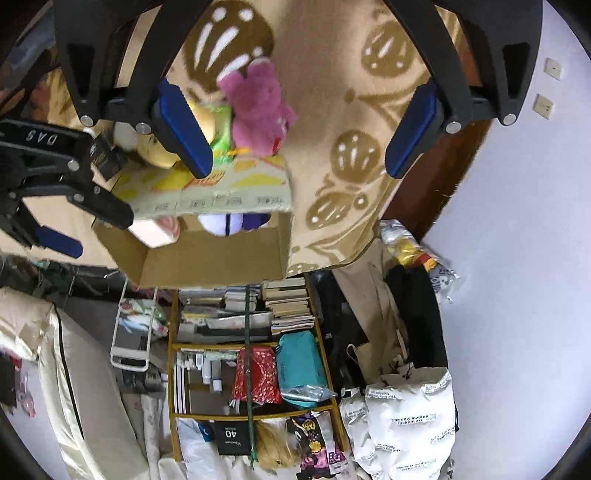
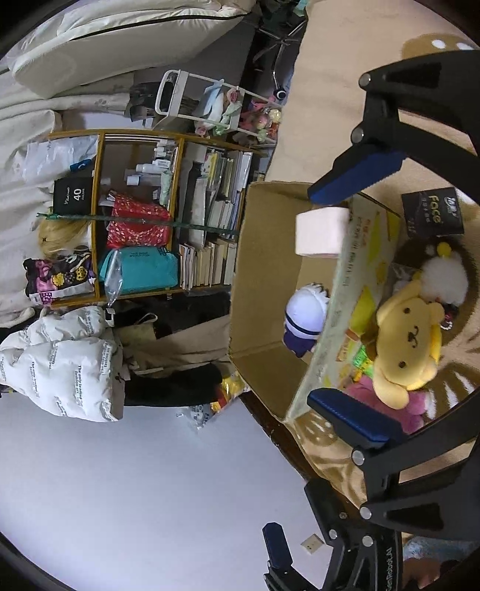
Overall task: Organize soft objects
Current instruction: 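Grasp the pink bear with the left gripper while the right gripper grasps the yellow dog plush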
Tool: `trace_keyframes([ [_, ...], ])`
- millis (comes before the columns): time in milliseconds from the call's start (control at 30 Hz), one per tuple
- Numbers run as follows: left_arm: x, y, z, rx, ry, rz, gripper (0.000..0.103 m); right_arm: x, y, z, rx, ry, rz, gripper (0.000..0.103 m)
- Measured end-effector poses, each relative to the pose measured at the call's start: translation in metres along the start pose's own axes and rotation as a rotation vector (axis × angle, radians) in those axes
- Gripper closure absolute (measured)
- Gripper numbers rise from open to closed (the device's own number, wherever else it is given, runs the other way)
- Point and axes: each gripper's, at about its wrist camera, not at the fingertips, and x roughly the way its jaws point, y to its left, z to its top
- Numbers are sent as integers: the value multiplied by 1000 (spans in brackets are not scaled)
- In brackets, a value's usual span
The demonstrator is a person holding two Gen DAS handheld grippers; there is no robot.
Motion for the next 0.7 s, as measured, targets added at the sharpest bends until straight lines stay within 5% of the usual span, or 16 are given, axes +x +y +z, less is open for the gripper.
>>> trace_keyframes([
  [700, 35, 27, -23, -86, 143, -58, 10, 19, 10, -30, -5, 142, 6, 0],
])
